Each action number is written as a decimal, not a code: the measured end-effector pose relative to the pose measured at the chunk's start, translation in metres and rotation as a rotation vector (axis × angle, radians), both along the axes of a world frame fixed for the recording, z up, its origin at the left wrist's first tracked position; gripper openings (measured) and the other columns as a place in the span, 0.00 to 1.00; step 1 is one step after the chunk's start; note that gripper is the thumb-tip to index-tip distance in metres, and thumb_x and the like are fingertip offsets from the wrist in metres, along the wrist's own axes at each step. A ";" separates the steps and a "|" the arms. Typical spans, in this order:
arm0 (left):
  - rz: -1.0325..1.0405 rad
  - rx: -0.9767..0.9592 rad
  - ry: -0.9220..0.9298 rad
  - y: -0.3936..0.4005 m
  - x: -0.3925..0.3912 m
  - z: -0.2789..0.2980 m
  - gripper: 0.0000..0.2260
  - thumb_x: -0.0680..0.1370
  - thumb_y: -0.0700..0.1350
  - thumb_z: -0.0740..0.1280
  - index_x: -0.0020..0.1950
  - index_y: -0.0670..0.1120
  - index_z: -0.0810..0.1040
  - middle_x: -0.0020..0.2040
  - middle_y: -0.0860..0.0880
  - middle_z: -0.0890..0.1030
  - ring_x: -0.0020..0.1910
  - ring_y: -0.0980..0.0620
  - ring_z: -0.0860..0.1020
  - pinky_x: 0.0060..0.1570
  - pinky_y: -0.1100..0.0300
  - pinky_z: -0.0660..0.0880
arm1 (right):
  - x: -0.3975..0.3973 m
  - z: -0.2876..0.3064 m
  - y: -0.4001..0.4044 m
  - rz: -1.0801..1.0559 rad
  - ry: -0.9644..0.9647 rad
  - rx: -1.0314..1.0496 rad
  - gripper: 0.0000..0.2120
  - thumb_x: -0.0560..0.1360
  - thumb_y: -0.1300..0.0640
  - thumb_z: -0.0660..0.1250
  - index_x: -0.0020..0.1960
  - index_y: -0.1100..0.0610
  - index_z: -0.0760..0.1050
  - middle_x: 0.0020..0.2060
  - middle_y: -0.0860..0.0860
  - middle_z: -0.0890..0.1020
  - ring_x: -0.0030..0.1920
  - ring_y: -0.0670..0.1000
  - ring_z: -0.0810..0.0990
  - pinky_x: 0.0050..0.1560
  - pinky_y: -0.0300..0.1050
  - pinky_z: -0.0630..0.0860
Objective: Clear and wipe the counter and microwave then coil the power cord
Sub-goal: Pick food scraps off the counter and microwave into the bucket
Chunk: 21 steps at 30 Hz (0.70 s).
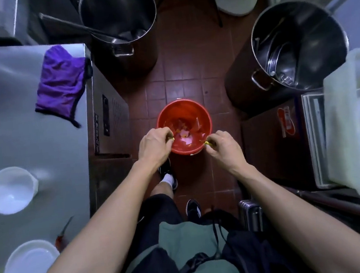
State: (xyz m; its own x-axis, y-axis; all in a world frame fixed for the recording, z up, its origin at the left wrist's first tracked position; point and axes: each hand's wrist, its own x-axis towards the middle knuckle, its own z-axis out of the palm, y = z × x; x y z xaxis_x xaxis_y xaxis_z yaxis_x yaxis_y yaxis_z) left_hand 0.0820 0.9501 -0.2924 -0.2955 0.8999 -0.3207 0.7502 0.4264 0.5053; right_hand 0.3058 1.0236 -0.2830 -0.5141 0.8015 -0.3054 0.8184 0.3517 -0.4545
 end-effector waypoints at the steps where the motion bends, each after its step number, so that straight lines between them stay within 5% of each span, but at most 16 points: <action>1: 0.005 -0.015 -0.013 0.007 -0.009 -0.006 0.04 0.77 0.48 0.69 0.51 0.52 0.80 0.49 0.52 0.83 0.51 0.48 0.77 0.50 0.52 0.75 | -0.009 -0.005 0.007 -0.002 -0.015 -0.015 0.09 0.77 0.53 0.69 0.53 0.57 0.81 0.44 0.51 0.78 0.49 0.53 0.75 0.49 0.47 0.71; 12: -0.038 -0.204 -0.100 0.064 -0.040 -0.070 0.03 0.76 0.47 0.69 0.48 0.54 0.80 0.47 0.56 0.82 0.51 0.50 0.77 0.47 0.55 0.72 | -0.046 -0.073 0.055 -0.137 -0.125 -0.226 0.08 0.76 0.52 0.67 0.50 0.56 0.80 0.42 0.48 0.73 0.50 0.55 0.75 0.44 0.47 0.70; 21: 0.038 -0.329 -0.120 0.102 -0.018 -0.157 0.03 0.75 0.48 0.69 0.47 0.56 0.79 0.44 0.56 0.82 0.46 0.51 0.80 0.43 0.56 0.74 | -0.033 -0.166 0.097 -0.102 -0.125 -0.342 0.09 0.75 0.53 0.67 0.51 0.57 0.80 0.45 0.55 0.79 0.50 0.58 0.76 0.46 0.50 0.71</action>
State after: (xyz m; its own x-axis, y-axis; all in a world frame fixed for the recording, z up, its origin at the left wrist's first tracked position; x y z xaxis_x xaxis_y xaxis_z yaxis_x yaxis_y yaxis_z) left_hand 0.0642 1.0522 -0.4494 -0.2692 0.7319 -0.6260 0.6744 0.6073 0.4200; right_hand 0.2729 1.1211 -0.4486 -0.3785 0.6878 -0.6194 0.8979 0.1103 -0.4262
